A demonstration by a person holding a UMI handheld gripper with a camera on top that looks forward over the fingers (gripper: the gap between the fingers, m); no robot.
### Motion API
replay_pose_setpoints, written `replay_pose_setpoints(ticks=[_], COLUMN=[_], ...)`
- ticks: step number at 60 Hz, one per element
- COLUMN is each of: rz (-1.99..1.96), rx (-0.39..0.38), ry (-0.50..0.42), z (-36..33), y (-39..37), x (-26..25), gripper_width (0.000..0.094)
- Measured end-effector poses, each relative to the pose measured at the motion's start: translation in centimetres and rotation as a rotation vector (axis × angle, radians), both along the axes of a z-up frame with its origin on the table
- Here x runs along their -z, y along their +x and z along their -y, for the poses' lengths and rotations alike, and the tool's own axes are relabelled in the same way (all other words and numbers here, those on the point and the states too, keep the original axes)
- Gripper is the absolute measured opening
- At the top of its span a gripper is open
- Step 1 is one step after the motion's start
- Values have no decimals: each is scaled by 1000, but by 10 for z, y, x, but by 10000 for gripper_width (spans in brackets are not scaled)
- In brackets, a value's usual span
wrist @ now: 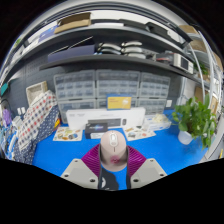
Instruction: Arrange mouse
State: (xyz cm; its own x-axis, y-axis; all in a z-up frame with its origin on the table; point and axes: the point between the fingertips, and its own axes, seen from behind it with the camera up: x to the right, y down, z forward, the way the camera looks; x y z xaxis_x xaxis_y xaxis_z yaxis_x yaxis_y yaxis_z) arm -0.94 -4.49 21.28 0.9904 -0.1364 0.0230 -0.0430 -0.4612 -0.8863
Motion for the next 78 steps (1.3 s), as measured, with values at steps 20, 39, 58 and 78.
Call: replay_pose_setpoints(ticks=[20,39,58,78], rz=[-25,-33,-67,-68], rx=[-56,-81,3,8], ry=[-281,-309,-272,-117], z=[17,24,19,33], y=[-63,-74,-64,-24], x=[185,228,185,36], gripper_width=[321,354,867,868])
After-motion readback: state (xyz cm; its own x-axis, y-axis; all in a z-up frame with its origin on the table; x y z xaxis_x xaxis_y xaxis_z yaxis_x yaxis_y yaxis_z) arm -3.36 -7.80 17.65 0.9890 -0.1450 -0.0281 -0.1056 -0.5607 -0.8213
